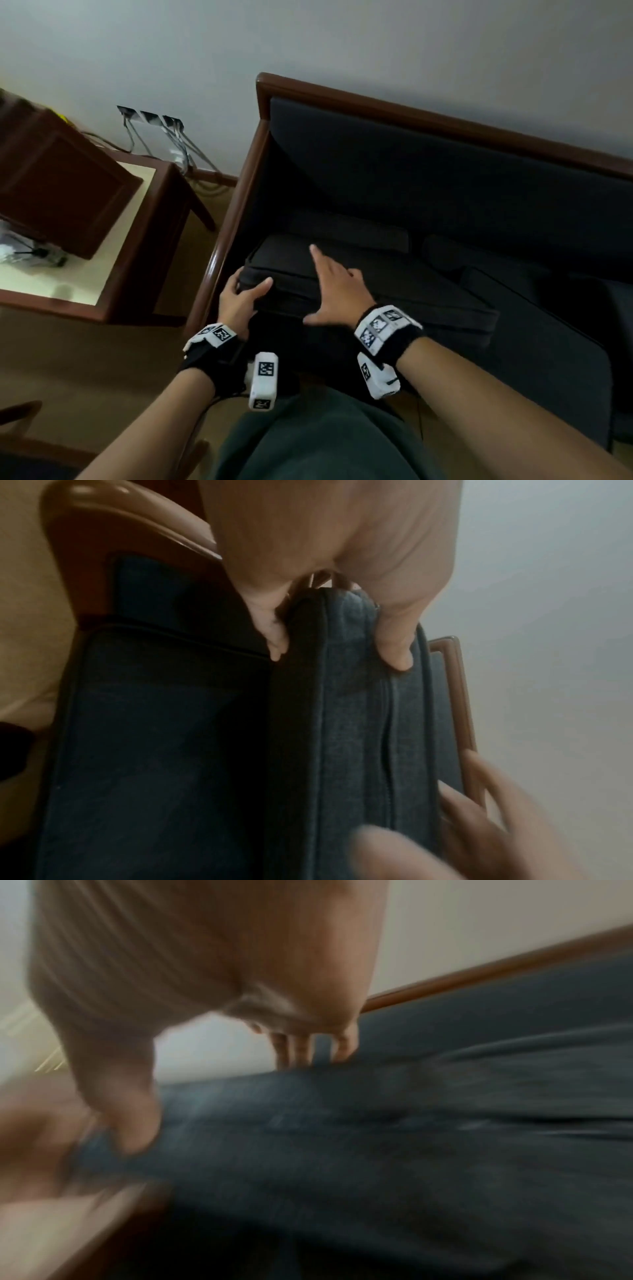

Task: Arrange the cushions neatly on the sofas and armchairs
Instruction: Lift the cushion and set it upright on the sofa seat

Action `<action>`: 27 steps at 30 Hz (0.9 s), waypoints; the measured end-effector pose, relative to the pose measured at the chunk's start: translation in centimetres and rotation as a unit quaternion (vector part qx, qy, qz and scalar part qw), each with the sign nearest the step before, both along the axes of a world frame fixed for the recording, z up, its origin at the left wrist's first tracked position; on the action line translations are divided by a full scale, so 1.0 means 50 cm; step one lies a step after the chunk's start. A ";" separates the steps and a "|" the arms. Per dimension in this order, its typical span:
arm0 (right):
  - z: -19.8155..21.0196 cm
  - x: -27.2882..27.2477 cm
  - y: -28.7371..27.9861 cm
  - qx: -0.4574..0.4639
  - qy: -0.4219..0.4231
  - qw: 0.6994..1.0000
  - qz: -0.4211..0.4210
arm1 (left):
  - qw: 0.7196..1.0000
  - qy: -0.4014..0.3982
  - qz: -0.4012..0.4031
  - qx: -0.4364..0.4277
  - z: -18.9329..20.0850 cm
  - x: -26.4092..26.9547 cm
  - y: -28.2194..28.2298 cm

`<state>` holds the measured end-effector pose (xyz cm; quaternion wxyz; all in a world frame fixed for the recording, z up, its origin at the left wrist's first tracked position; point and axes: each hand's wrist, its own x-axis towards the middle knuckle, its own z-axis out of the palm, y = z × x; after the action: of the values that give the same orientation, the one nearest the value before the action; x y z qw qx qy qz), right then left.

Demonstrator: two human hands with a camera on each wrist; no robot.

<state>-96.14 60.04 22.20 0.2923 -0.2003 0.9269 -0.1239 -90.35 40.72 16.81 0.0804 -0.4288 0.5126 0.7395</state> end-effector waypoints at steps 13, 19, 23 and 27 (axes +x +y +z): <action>0.048 -0.043 0.042 -0.002 0.166 0.982 -0.093 | 0.933 0.127 -0.306 -0.140 0.087 -0.018 -0.001; 0.189 -0.122 0.117 -0.135 0.145 0.970 -0.141 | 0.782 0.140 -0.488 -0.363 0.140 -0.123 -0.043; 0.238 -0.126 0.185 -0.289 0.168 0.923 -0.190 | 0.771 0.251 -0.433 -0.393 0.227 -0.167 -0.058; 0.194 -0.086 0.254 -0.392 0.125 0.881 -0.235 | 0.741 0.347 -0.390 -0.422 0.252 -0.149 -0.040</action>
<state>-100.45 72.74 31.88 0.0339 -0.0889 0.8512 -0.5162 -97.82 38.69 29.43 -0.0108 0.1055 0.8873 0.4488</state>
